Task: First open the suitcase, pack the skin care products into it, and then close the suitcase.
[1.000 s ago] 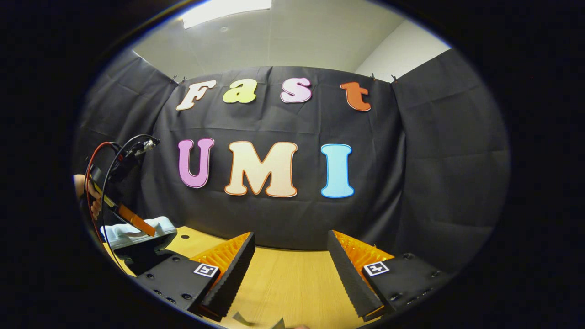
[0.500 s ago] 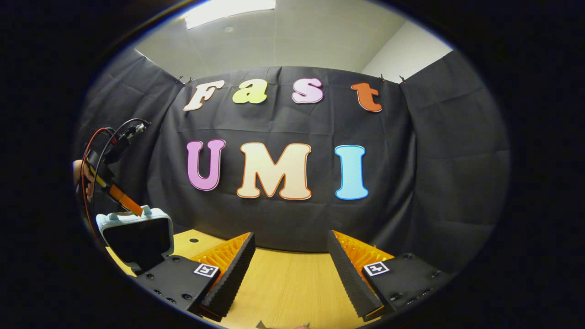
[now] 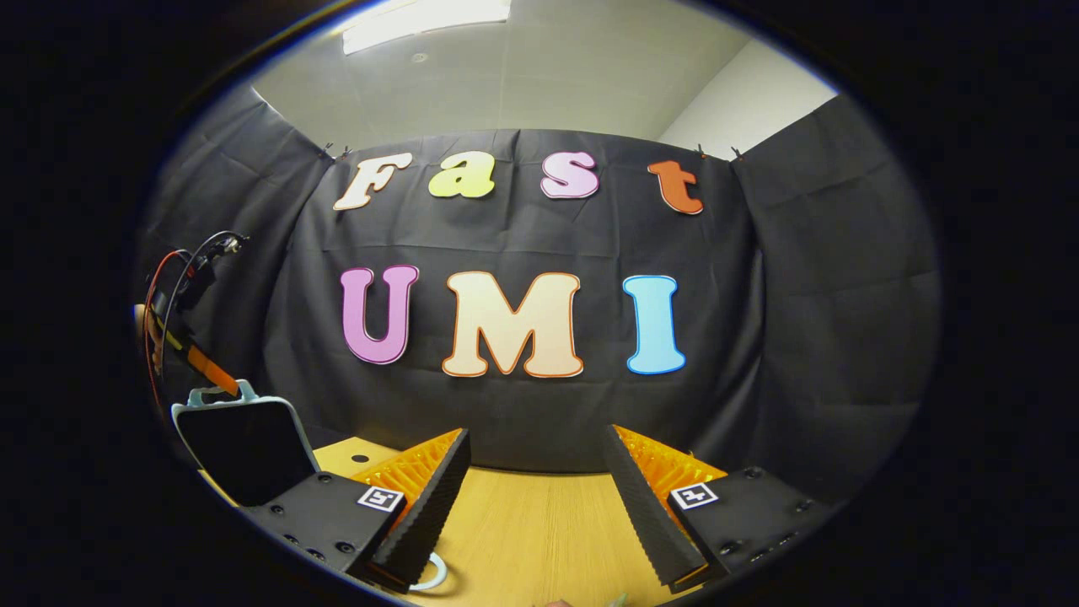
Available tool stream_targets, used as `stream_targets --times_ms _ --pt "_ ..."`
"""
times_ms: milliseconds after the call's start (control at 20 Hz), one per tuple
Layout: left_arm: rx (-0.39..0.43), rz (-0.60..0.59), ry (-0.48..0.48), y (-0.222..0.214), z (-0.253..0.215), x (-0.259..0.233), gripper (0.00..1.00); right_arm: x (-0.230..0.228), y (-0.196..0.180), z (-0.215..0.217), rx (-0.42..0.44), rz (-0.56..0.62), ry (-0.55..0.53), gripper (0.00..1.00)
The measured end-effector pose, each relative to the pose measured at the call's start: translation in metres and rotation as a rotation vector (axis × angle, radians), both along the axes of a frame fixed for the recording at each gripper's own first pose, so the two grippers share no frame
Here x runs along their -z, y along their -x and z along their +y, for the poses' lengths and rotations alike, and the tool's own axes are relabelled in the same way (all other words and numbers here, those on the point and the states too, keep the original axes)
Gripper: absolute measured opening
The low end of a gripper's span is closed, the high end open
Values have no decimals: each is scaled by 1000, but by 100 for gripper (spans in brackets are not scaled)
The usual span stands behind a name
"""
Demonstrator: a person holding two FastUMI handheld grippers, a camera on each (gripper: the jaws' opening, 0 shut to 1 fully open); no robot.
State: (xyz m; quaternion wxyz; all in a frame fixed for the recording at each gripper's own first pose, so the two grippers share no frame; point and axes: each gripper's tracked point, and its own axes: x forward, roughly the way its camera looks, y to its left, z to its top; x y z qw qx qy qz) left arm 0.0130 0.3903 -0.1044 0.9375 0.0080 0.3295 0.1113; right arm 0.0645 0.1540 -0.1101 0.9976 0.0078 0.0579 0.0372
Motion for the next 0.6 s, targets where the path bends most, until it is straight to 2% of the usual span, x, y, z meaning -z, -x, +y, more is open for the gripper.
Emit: stream_targets --times_ms 150,600 --pt "-41 -2 -53 1 42 4 0 1 3 8 26 -3 12 98" --pt "-153 21 -13 17 113 37 0 8 11 32 31 19 45 98"
